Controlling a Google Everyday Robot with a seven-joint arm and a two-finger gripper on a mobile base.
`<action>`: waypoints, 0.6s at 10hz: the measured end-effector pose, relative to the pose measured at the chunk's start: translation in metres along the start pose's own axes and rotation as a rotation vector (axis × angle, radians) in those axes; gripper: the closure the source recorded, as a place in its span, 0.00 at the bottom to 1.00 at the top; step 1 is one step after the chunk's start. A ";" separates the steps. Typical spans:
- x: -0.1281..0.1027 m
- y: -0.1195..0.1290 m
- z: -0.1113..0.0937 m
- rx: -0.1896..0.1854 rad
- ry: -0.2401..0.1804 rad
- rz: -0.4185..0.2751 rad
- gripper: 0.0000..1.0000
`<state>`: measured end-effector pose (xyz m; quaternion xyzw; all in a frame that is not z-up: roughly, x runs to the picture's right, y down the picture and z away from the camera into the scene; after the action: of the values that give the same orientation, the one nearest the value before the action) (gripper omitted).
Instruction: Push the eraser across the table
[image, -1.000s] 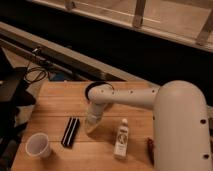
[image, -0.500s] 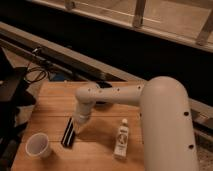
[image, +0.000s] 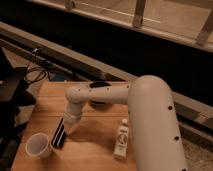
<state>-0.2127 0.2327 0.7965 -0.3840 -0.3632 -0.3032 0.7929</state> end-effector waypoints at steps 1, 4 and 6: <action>-0.002 -0.003 -0.002 0.004 -0.001 -0.014 1.00; -0.019 -0.022 -0.006 0.017 -0.006 -0.075 1.00; -0.037 -0.038 0.001 0.007 -0.013 -0.126 1.00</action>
<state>-0.2619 0.2214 0.7819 -0.3594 -0.3929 -0.3488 0.7713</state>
